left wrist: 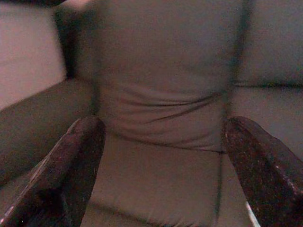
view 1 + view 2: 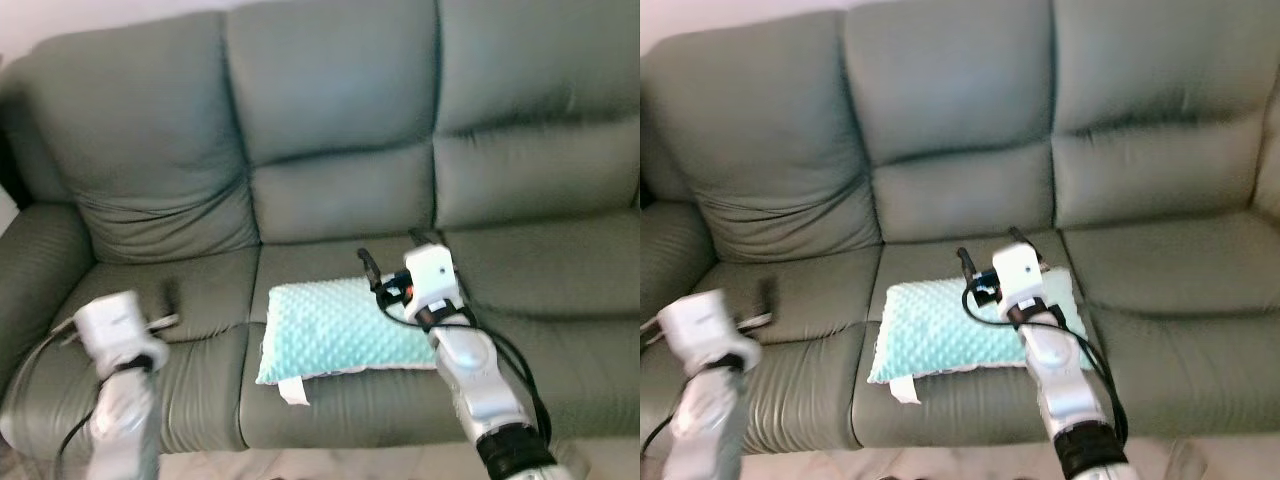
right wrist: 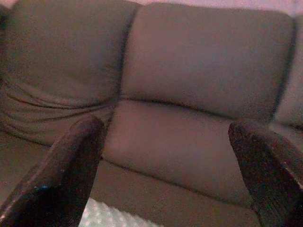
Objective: Move the pillow to the sofa
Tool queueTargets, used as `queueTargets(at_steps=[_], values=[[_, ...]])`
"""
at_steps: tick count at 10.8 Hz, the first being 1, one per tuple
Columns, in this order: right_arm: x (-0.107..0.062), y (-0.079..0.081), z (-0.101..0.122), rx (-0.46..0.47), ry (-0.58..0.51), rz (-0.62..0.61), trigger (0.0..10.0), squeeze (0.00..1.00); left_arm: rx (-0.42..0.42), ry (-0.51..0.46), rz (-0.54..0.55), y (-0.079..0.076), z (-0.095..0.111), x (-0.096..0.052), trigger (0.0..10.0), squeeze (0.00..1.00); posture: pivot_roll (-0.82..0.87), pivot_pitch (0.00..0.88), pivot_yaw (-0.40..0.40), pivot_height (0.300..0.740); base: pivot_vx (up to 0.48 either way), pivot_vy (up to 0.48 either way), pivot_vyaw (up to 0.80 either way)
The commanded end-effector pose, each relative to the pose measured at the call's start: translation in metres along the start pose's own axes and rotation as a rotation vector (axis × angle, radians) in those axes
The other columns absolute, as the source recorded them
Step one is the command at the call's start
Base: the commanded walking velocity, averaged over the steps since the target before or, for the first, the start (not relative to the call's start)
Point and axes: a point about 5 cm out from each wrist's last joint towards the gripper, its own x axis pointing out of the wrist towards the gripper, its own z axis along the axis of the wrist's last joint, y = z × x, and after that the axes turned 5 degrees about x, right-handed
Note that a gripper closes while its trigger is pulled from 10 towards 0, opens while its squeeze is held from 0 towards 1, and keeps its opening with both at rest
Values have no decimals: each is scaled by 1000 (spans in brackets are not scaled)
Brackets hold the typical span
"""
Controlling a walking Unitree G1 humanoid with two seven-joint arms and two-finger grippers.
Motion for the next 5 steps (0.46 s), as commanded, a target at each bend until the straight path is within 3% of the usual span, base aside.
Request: queueTargets(at_steps=[1,2,5], values=[[6,5,5,8,-2,39,10000,0,-5,31,78,10,0,-1,10000,0,-208,0,95,740,0,0,0],[8,8,7,3,8,77,10000,0,-29,54,120,13,-1,-4,10000,0,-197,0,70,740,0,0,0],[13,14,8,6,15,129,10000,0,-49,40,51,-4,7,-5,10000,0,-178,0,66,740,0,0,0]])
